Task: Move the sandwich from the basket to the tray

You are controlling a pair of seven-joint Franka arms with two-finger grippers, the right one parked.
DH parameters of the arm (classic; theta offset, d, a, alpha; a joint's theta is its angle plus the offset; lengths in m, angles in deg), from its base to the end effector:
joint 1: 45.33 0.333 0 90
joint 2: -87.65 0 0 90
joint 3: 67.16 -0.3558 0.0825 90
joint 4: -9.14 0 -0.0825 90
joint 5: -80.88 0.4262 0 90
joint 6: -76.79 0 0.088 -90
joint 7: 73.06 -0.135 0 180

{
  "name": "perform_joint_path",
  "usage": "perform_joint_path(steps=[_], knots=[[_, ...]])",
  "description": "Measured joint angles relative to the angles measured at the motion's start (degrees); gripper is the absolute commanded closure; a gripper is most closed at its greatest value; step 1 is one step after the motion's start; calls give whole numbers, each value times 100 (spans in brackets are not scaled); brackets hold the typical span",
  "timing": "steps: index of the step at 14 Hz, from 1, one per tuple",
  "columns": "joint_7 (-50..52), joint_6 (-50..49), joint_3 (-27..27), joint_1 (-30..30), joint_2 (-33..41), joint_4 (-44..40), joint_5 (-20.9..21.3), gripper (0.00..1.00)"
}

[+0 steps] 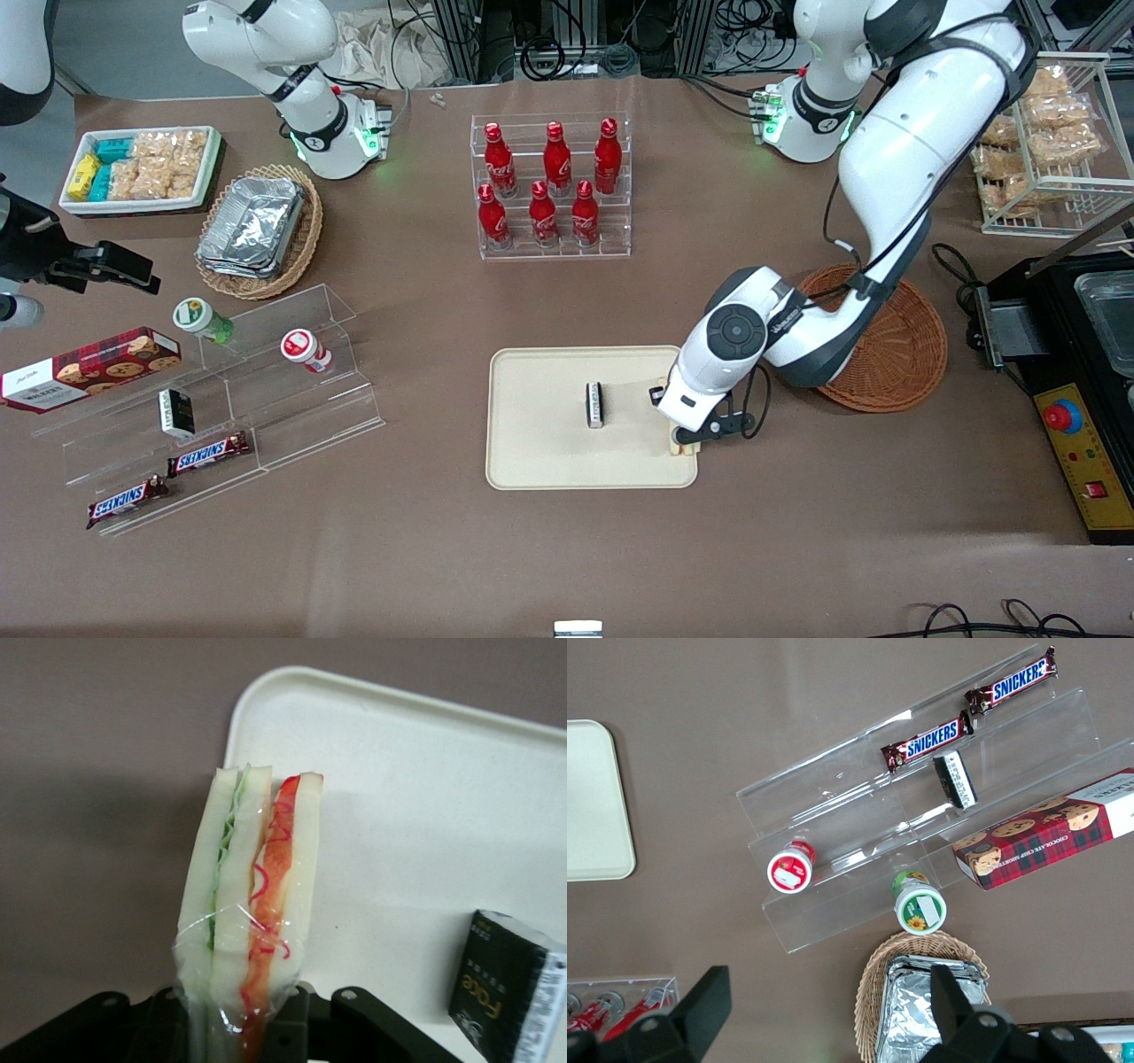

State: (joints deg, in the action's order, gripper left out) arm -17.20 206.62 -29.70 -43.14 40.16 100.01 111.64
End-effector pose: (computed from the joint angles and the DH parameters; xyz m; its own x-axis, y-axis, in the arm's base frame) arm 0.6666 -0.3590 0.1968 0.9823 0.1874 -0.0048 0.1873 -0.9797 0.0717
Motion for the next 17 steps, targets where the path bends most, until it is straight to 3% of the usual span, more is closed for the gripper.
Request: perform_joint_path(steps=[2,3,4,12,17], knots=[[-125,55,7,-8,-182,-154,19,100],[-154,55,15,-8,-225,-218,20,55],[-166,55,17,-13,-252,-266,20,2],[-157,-130,58,-7,-269,-542,-5,0],[-493,-1779,117,237,848,-795,-662,0]])
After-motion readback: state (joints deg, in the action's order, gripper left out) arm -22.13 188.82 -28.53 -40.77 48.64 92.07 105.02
